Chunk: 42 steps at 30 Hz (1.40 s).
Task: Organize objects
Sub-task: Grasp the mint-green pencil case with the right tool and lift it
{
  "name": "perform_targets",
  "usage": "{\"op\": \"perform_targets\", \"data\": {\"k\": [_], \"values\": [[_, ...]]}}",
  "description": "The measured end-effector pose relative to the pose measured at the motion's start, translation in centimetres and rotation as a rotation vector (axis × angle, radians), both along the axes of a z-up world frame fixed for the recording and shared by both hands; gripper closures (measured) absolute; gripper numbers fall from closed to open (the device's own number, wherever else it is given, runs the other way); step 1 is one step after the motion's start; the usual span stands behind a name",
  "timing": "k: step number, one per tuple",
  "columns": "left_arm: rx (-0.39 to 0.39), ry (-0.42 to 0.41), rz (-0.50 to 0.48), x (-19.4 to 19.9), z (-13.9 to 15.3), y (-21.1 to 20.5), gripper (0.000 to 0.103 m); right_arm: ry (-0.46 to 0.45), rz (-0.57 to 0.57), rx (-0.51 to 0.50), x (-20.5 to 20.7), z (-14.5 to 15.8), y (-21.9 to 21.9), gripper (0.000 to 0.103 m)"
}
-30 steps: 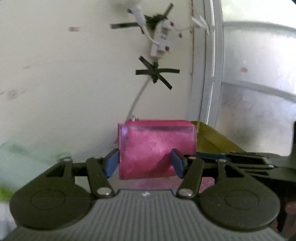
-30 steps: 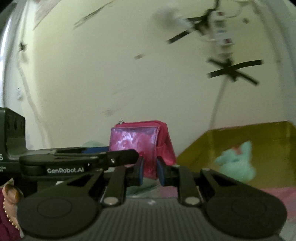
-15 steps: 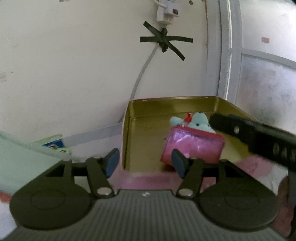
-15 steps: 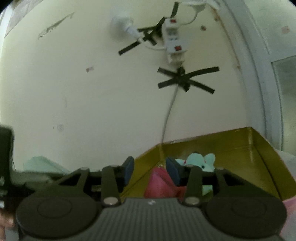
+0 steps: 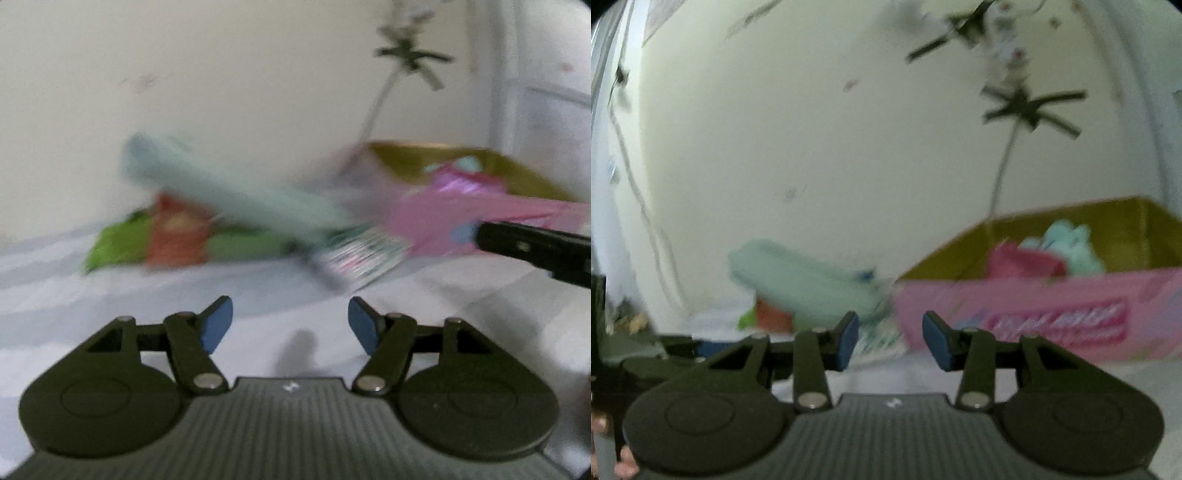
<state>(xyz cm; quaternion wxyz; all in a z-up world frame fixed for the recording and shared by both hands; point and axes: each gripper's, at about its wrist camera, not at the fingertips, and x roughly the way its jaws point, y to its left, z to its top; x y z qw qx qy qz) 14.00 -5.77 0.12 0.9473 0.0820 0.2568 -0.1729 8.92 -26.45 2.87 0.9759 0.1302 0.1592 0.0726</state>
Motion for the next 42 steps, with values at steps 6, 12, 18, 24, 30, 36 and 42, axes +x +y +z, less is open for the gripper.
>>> {"op": "perform_targets", "data": {"k": [6, 12, 18, 24, 30, 36, 42], "values": [[0.022, -0.008, 0.237, 2.5, -0.6, 6.6, 0.032, 0.092, 0.113, -0.054, 1.5, -0.6, 4.4, 0.062], [-0.19, 0.07, 0.34, 4.1, -1.0, 11.9, 0.032, 0.098, 0.157, -0.18, 4.2, 0.4, 9.5, 0.055], [-0.232, -0.026, 0.354, 2.9, -0.4, 12.0, 0.031, 0.005, 0.109, -0.487, 9.3, 0.4, 15.2, 0.044], [-0.319, -0.069, 0.432, 3.9, -0.3, 13.9, 0.026, 0.005, 0.062, -0.718, 13.6, -1.7, 18.2, 0.072], [-0.46, -0.025, 0.602, 4.4, -0.7, 18.5, 0.021, -0.107, 0.157, -0.822, 4.8, 0.2, 20.0, 0.077], [-0.503, 0.044, 0.58, 4.4, -0.9, 19.4, 0.021, 0.029, 0.432, -0.946, -5.2, -2.4, 21.0, 0.064], [-0.427, 0.109, 0.402, 0.6, -0.1, 19.1, 0.021, 0.13, 0.475, -0.546, -7.0, -0.3, 16.1, 0.045]]}}
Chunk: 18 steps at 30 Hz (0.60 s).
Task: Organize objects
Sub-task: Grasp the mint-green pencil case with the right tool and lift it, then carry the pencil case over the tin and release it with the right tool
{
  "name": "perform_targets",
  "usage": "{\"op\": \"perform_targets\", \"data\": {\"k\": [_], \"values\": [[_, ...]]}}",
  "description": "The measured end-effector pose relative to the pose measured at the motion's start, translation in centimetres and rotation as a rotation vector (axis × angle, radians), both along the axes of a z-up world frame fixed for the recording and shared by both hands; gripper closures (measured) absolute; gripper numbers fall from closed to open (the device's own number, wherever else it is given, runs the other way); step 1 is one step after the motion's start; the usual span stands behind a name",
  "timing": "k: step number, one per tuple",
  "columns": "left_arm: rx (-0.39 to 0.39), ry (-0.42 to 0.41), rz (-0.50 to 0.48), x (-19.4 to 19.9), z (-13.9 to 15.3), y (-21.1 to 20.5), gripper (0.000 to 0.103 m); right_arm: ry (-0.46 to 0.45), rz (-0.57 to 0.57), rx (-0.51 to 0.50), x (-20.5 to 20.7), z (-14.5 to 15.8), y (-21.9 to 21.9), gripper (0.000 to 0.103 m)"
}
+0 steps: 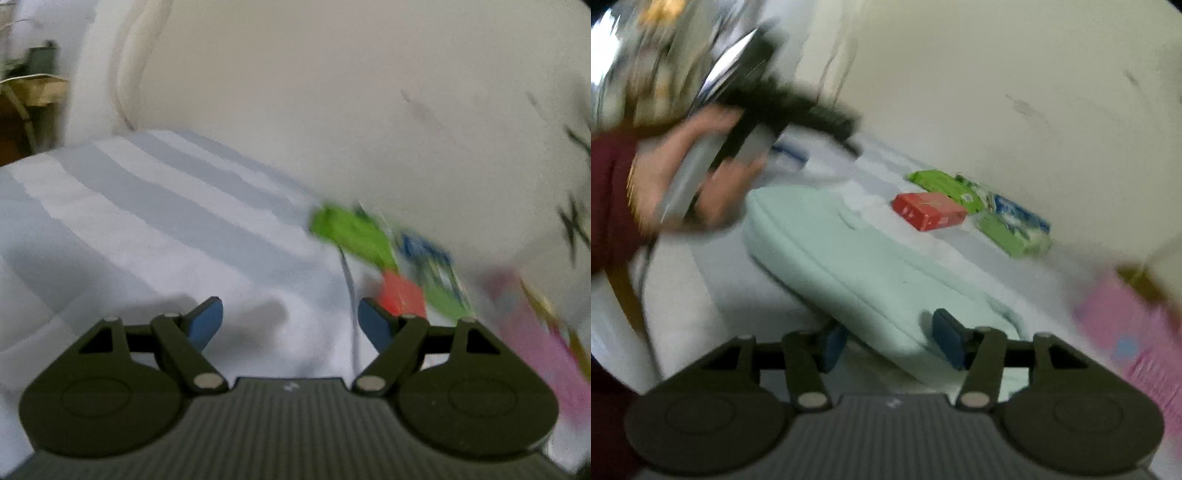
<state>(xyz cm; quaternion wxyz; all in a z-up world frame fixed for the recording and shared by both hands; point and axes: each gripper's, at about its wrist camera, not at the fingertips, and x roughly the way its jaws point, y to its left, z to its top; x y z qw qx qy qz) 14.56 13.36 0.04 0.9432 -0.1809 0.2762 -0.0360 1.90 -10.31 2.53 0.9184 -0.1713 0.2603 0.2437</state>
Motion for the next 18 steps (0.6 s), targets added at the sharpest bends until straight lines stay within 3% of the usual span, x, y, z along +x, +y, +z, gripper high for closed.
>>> {"op": "perform_targets", "data": {"k": [1, 2, 4, 9, 13, 15, 17, 18], "values": [[0.014, 0.027, -0.049, -0.6, -0.1, -0.3, 0.021, 0.006, -0.022, 0.058, -0.3, 0.2, -0.7, 0.035], [0.021, 0.043, -0.091, -1.4, 0.0, -0.5, 0.021, 0.014, -0.037, 0.117, -0.5, 0.2, -2.0, 0.016], [0.015, 0.049, -0.173, -2.8, 0.1, -0.9, 0.02, 0.004, -0.054, 0.197, -1.1, 0.2, -3.4, 0.002], [0.009, 0.041, -0.297, -6.0, 0.8, -1.9, 0.016, -0.006, -0.01, 0.201, -1.6, -0.4, -4.2, 0.004], [0.016, 0.038, -0.345, -7.7, 1.2, -2.5, 0.016, 0.047, -0.054, 0.394, -0.2, 0.5, -7.1, 0.006], [0.006, 0.065, -0.385, -8.2, 1.1, -3.1, 0.017, 0.089, -0.137, 0.395, 1.7, 0.3, -8.0, 0.015], [0.033, 0.084, -0.418, -8.5, 0.6, -4.3, 0.018, 0.165, -0.204, 0.372, 3.4, -0.5, -8.2, 0.035], [0.072, 0.093, -0.42, -8.4, 0.2, -5.3, 0.025, 0.215, -0.221, 0.385, 4.3, -1.1, -8.4, 0.038]]}}
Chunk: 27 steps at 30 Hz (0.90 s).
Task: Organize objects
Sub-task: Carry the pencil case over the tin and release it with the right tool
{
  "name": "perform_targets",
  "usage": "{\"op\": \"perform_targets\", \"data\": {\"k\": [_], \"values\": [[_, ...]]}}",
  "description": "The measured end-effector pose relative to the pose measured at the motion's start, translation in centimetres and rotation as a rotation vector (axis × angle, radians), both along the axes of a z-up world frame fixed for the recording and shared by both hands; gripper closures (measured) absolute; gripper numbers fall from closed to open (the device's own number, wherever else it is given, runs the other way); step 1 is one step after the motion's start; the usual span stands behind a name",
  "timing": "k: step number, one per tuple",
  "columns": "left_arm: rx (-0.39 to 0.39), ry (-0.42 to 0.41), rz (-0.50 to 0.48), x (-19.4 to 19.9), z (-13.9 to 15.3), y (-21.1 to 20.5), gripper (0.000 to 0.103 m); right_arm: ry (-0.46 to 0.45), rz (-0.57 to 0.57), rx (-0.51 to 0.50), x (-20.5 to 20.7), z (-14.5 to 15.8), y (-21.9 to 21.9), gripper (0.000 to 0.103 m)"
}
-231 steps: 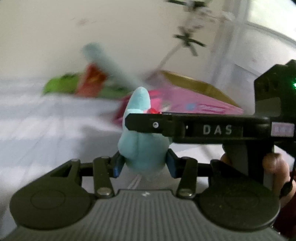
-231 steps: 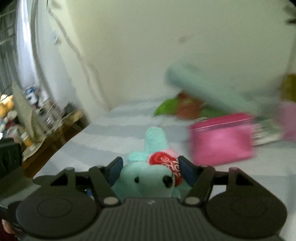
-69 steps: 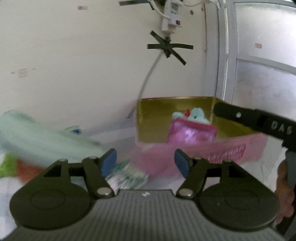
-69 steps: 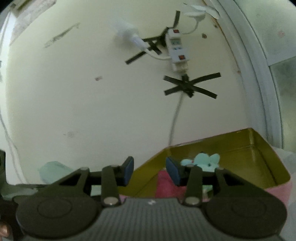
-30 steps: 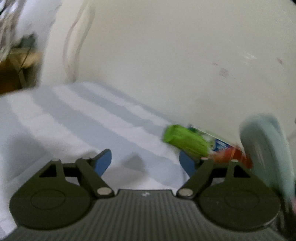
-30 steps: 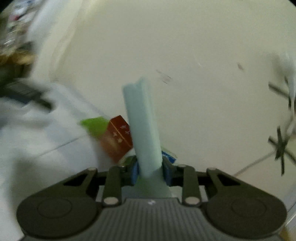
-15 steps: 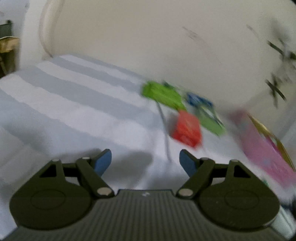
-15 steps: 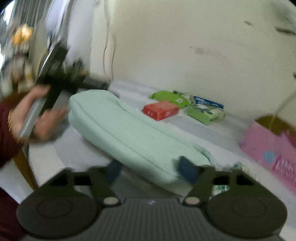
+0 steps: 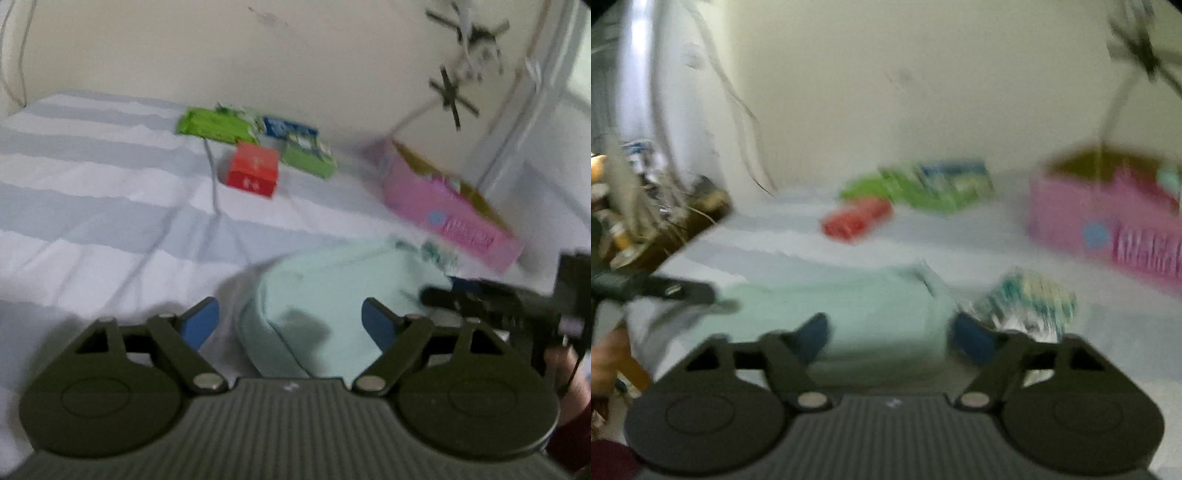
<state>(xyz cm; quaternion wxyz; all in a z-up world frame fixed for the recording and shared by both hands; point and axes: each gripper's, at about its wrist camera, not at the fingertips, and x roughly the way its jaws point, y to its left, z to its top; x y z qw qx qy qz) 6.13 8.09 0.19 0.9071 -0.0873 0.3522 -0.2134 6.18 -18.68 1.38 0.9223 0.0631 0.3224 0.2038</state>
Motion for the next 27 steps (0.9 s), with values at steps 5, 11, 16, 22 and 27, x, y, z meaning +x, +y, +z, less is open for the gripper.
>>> {"op": "perform_targets", "data": {"k": [5, 11, 16, 22, 27], "values": [[0.081, -0.003, 0.043, 0.0, -1.1, -2.0, 0.035, 0.02, -0.074, 0.07, 0.4, -1.0, 0.3, 0.055], [0.072, -0.154, 0.049, 0.6, 3.7, -4.5, 0.038, -0.137, -0.123, 0.049, -1.7, 1.2, -0.9, 0.064], [0.072, -0.292, -0.056, 4.3, 9.0, -12.3, 0.037, -0.273, -0.258, 0.053, -0.9, 4.4, -6.2, 0.064], [0.148, -0.374, -0.171, 12.9, 11.1, -25.9, 0.034, -0.282, -0.442, 0.035, 4.2, 6.8, -17.0, 0.064], [0.168, -0.287, -0.173, 21.5, 8.5, -32.8, 0.033, -0.126, -0.515, -0.047, 11.7, 6.8, -24.3, 0.064]]}}
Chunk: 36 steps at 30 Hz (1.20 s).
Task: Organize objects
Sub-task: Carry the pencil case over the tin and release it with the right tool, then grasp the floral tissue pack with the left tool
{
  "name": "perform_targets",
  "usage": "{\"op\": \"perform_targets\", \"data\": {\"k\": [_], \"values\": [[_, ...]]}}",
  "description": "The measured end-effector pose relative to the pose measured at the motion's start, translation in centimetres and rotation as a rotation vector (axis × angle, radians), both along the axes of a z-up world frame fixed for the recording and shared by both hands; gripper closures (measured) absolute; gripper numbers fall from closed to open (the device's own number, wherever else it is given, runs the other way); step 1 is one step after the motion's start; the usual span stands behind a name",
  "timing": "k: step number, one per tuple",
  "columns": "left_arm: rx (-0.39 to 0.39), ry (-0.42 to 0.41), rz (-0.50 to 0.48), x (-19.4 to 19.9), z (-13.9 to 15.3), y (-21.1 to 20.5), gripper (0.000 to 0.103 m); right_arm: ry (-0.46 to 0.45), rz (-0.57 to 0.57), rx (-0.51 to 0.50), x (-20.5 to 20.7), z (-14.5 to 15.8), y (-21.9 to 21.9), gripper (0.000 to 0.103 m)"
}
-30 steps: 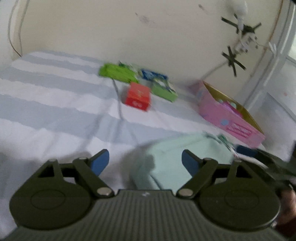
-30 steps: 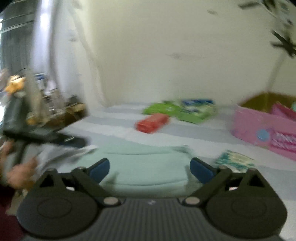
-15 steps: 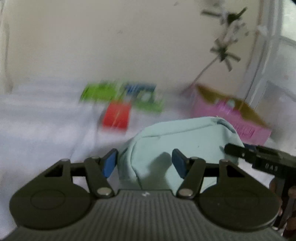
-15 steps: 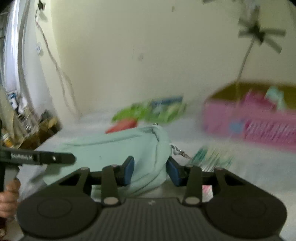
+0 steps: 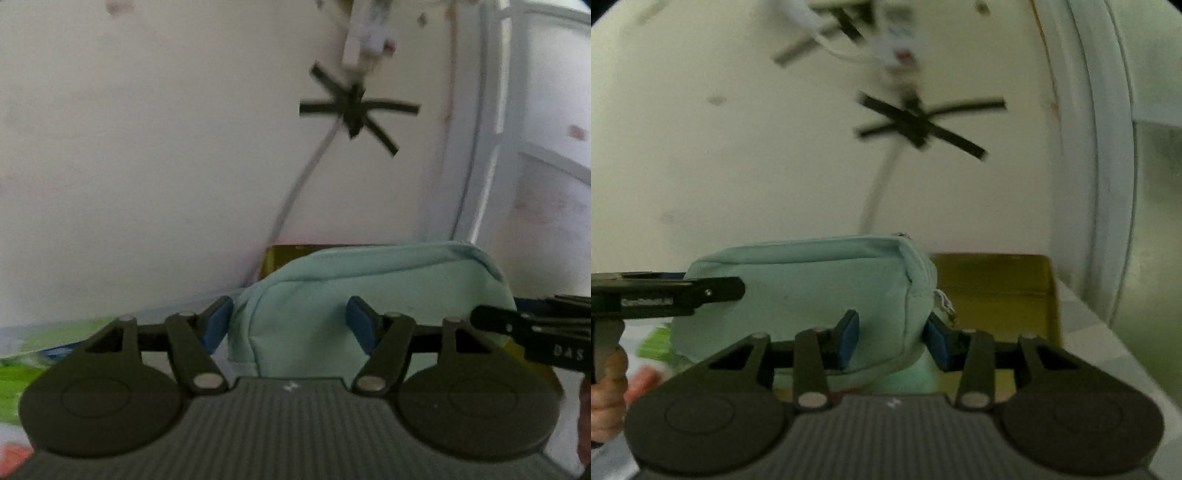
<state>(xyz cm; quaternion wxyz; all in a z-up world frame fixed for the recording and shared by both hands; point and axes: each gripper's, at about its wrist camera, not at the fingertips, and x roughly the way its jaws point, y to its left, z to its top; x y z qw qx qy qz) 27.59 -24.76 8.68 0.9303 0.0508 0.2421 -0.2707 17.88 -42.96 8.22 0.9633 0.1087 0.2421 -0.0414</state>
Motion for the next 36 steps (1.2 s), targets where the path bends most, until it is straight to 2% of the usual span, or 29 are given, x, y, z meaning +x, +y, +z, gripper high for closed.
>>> {"op": "perform_targets", "data": {"k": [3, 4, 5, 7, 8, 10, 13, 17, 20, 23, 26, 29, 32, 36], "values": [[-0.03, 0.029, 0.021, 3.0, -1.0, -2.3, 0.033, 0.075, -0.019, -0.016, 3.9, -0.4, -2.4, 0.055], [-0.029, 0.024, 0.037, 3.4, -1.2, -2.7, 0.033, 0.085, -0.023, -0.031, 4.9, -0.5, -3.0, 0.043], [-0.029, 0.016, 0.059, 3.8, -1.3, -3.0, 0.032, 0.067, -0.037, -0.048, 5.3, -0.6, -3.3, 0.031], [-0.057, 0.017, 0.099, 4.2, -1.4, -2.7, 0.021, -0.009, -0.086, -0.077, 5.0, -0.6, -3.9, 0.021], [-0.063, 0.023, 0.114, 4.3, -1.4, -2.3, 0.02, -0.042, -0.101, -0.083, 4.7, -0.7, -4.0, 0.018], [-0.061, 0.034, 0.131, 4.0, -1.3, -1.5, 0.02, -0.094, -0.115, -0.108, 4.1, -1.2, -3.9, 0.017], [-0.088, 0.051, 0.132, 2.6, -1.1, 0.4, 0.02, -0.113, -0.092, -0.207, 3.5, -1.4, -2.4, 0.017], [-0.075, 0.036, 0.133, -0.8, -0.9, 4.4, 0.02, -0.095, -0.058, -0.448, 0.7, -1.3, 1.2, 0.017], [-0.081, 0.034, 0.158, -3.3, -1.4, 7.6, 0.02, -0.035, 0.018, -0.434, 0.2, -2.6, 2.9, 0.018], [-0.089, 0.067, 0.186, -5.5, -2.5, 10.7, 0.02, -0.058, -0.046, -0.535, 0.7, -3.9, 4.5, 0.017], [-0.102, 0.111, 0.217, -7.0, -3.3, 12.9, 0.02, -0.093, -0.017, -0.528, 1.6, -4.9, 5.0, 0.021], [-0.136, 0.128, 0.249, -9.1, -3.8, 15.9, 0.02, -0.095, -0.049, -0.44, 1.1, -5.1, 4.7, 0.029], [-0.154, 0.122, 0.278, -11.2, -4.1, 18.6, 0.02, -0.094, -0.078, -0.341, -0.9, -4.7, 4.1, 0.029], [-0.153, 0.107, 0.284, -14.1, -4.6, 21.4, 0.02, -0.086, -0.037, -0.387, -3.9, -4.9, 6.1, 0.026]]}}
